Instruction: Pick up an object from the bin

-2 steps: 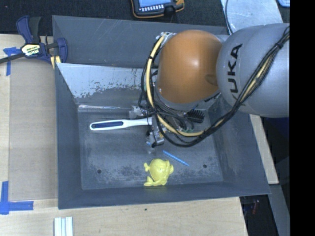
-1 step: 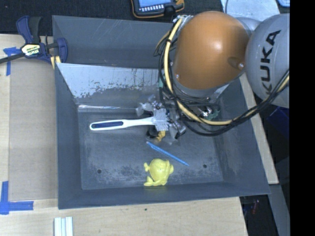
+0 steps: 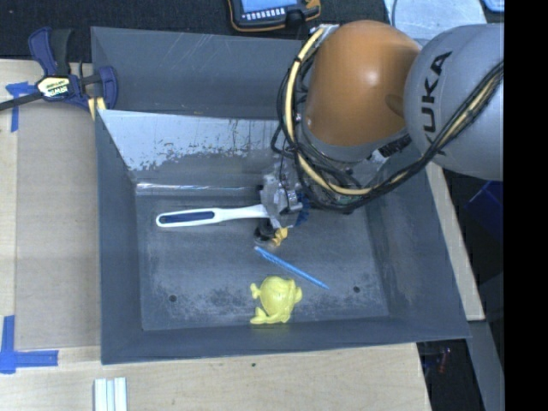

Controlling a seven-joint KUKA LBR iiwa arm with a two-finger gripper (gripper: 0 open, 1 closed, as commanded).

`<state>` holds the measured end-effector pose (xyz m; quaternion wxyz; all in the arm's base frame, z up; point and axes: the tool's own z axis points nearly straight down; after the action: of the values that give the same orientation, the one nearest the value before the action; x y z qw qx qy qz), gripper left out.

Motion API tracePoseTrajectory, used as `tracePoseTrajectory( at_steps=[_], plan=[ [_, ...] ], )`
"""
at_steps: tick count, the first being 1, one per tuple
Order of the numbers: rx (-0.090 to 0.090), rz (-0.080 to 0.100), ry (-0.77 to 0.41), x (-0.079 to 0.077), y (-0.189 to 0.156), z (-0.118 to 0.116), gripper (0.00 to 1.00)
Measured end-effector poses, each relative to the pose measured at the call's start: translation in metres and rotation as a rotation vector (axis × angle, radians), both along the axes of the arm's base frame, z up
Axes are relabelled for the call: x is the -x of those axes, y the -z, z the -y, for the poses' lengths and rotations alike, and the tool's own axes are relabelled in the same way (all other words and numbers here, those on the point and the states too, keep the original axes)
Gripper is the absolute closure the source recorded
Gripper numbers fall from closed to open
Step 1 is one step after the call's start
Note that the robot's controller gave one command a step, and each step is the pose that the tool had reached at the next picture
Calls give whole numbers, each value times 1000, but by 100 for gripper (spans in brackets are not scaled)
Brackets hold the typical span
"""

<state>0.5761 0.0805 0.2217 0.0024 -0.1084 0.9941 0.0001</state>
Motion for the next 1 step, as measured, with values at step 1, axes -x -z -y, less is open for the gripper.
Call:
tracePoseTrajectory(
  at_steps=[1],
  plan=[
    [0, 0, 1, 0, 0, 0, 0]
  ],
)
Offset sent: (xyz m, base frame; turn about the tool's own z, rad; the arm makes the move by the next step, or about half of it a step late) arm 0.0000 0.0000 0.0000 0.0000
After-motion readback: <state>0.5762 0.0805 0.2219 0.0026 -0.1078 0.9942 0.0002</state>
